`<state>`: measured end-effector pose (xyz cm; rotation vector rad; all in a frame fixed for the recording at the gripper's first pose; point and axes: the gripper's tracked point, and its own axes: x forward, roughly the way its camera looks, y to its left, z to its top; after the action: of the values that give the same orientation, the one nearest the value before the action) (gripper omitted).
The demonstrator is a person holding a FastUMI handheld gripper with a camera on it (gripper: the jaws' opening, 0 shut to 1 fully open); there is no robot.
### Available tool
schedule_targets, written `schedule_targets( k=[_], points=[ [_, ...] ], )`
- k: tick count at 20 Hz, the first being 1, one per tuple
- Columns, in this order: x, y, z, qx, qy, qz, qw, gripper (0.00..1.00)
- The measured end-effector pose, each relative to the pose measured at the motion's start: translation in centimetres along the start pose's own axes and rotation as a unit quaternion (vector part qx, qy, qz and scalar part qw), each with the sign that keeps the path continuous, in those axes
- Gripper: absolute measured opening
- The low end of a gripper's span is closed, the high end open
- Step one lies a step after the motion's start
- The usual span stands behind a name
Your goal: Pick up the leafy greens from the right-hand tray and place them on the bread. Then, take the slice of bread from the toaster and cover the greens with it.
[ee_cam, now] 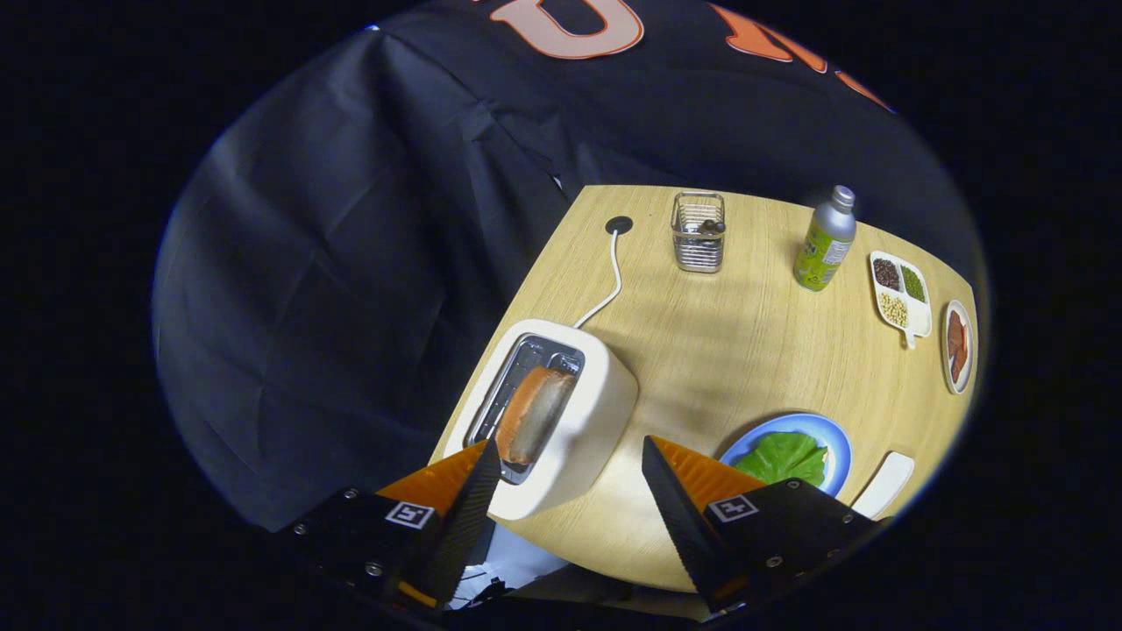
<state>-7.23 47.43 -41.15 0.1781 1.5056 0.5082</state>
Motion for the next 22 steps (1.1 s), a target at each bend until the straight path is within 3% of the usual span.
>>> schedule_targets(
  k=[8, 14, 22],
  points=[
    [4.0, 3.0, 0.2, 0.01, 0.045, -0.013, 0.999, 0.86],
    [6.6, 4.1, 0.1, 0.014, 0.073, -0.031, 0.997, 0.7],
    [7.3, 2.4, -0.4, 0.042, 0.086, -0.071, 0.993, 0.2]
  ],
)
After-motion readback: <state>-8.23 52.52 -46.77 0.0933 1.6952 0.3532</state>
